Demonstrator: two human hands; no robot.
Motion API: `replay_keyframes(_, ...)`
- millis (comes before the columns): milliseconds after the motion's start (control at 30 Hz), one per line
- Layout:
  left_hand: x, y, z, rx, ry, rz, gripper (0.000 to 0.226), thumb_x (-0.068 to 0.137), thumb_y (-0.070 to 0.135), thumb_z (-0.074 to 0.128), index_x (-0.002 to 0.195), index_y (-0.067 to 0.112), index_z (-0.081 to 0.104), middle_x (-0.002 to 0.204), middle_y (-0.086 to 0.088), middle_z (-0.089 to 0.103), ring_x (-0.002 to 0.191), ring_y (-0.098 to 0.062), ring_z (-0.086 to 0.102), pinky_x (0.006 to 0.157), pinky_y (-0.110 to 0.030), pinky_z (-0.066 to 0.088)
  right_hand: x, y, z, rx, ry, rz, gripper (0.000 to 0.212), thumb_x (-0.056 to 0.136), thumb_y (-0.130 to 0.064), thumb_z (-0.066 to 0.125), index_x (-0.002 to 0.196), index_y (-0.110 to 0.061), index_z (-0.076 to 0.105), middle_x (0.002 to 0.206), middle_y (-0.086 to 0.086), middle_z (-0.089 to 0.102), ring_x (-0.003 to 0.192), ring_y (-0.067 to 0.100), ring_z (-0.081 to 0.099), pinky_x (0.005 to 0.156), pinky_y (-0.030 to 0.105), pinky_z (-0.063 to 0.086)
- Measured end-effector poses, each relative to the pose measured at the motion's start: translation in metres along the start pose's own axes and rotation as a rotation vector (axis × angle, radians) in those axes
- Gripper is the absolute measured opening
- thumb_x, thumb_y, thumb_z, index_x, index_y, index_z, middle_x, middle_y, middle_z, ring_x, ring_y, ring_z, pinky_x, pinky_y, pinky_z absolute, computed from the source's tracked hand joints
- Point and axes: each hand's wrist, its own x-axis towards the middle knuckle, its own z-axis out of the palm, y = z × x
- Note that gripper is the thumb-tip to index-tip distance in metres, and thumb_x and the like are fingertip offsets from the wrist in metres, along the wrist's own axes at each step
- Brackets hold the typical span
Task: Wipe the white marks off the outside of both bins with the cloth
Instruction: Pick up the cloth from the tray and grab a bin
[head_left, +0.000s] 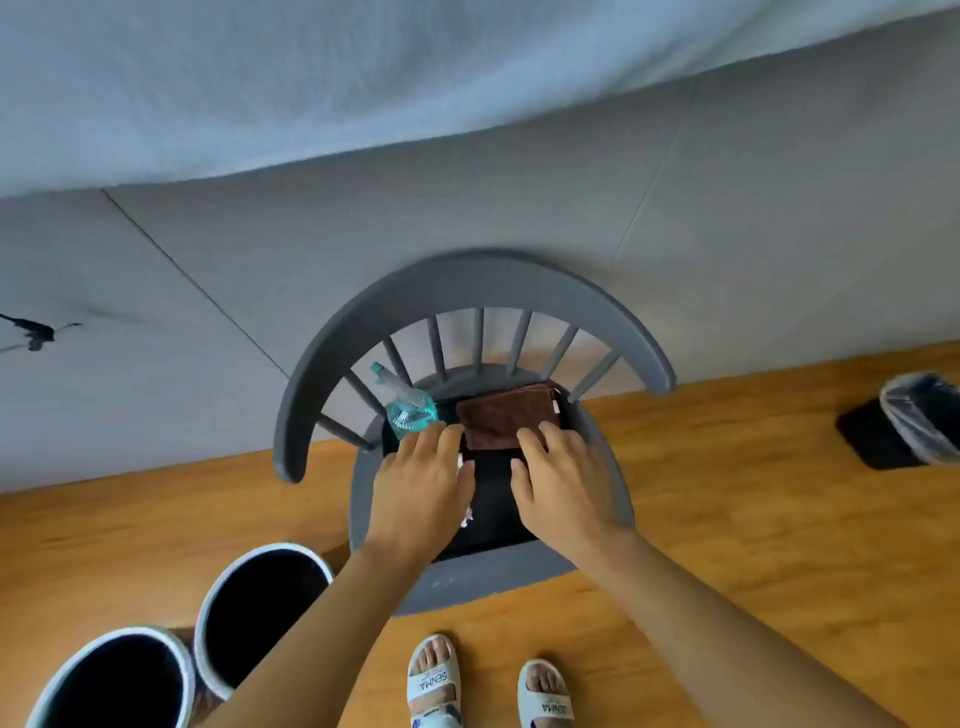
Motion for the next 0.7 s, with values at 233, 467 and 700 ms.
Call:
replay_keyframes(233, 0.067, -0.021, 0.141, 0.009, -0.086, 0.031, 0.028, 0.1, 0.017, 0.048, 0.125, 0.014, 0.062, 0.125, -0.001, 0.064, 0.107, -0.028, 0.062, 0.078, -0.04, 0.055, 0.06, 0.041, 0.133, -0.004, -0.09, -0.002, 0.044, 0.107, -0.036, 0.044, 0.143, -0.014, 0.056, 0.139, 0.012, 0.057, 0.12, 0.035, 0.057, 0.088, 0.044, 0.054)
replay_keyframes(467, 0.107, -0.029, 0.202, 0.2, -0.181, 0.005, 0.03, 0.096, 0.016, 0.047, 0.123, 0.021, 0.059, 0.121, 0.002, 0.058, 0.108, -0.027, 0.051, 0.083, -0.036, 0.044, 0.139, 0.05, 0.17, 0.021, 0.016, 0.118, 0.053, 0.104, -0.047, 0.045, 0.135, -0.005, 0.055, 0.127, 0.018, 0.059, 0.117, 0.038, 0.053, 0.092, 0.045, 0.048)
replay_keyframes(700, 0.105, -0.052, 0.222, 0.254, -0.264, 0.105, 0.06, 0.09, 0.012, 0.048, 0.148, 0.021, 0.039, 0.144, 0.002, 0.046, 0.114, -0.028, 0.046, 0.09, -0.035, 0.042, 0.152, 0.042, 0.198, 0.027, -0.02, 0.247, 0.094, 0.086, -0.079, 0.047, 0.147, -0.007, 0.044, 0.144, 0.014, 0.046, 0.132, 0.039, 0.039, 0.112, 0.049, 0.035)
